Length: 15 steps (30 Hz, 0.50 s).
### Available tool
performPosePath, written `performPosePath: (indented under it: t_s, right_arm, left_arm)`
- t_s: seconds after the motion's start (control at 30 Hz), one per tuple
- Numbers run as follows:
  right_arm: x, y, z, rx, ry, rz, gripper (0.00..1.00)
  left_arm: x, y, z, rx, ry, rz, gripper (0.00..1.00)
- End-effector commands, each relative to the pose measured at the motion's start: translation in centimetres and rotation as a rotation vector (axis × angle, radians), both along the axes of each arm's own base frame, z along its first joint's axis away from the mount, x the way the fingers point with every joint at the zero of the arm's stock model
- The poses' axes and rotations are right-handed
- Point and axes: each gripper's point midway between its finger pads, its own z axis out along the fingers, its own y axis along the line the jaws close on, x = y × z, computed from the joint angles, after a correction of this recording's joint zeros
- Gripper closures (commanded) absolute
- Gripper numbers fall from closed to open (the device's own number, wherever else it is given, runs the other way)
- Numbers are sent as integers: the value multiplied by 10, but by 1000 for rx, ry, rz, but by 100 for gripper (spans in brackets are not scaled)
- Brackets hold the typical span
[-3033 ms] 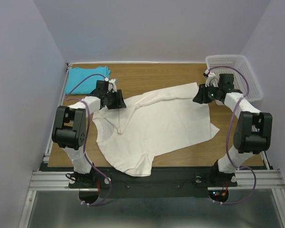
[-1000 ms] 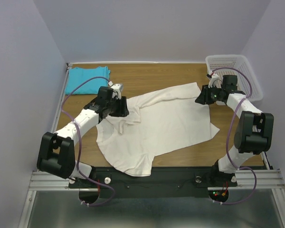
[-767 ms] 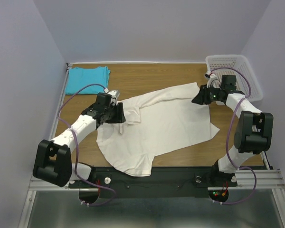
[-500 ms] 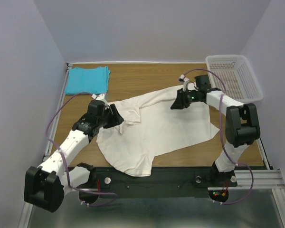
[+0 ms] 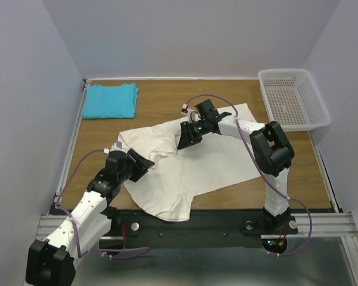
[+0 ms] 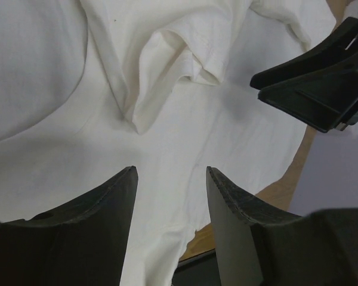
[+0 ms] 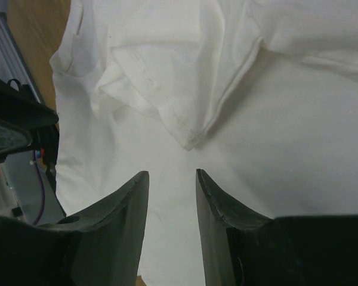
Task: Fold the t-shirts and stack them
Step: Fold the tshirt
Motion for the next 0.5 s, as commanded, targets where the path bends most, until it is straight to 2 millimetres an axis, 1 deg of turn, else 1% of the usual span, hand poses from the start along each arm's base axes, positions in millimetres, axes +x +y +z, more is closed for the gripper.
performPosePath:
  t_s: [0.0, 0.03, 0.07, 0.23, 0.33, 0.47]
  right_arm:
    - [13, 13, -5, -19, 42, -105, 56]
    - [12, 14, -7, -21, 54, -105, 56]
    - [11, 15, -8, -21, 59, -107, 56]
    - [11, 19, -9, -18, 82, -111, 56]
    - [8, 23, -12, -18, 93, -104, 56]
    - [5, 28, -13, -15, 105, -97, 56]
  left_arm:
    - [15, -5, 12, -90, -34, 70, 40]
    - [17, -4, 10, -86, -31, 76, 41]
    - [17, -3, 3, -73, -8, 79, 41]
    - [29, 0, -4, -17, -26, 83, 44]
    - [31, 5, -15, 42, 1, 81, 46]
    - [32, 12, -22, 107, 10, 85, 46]
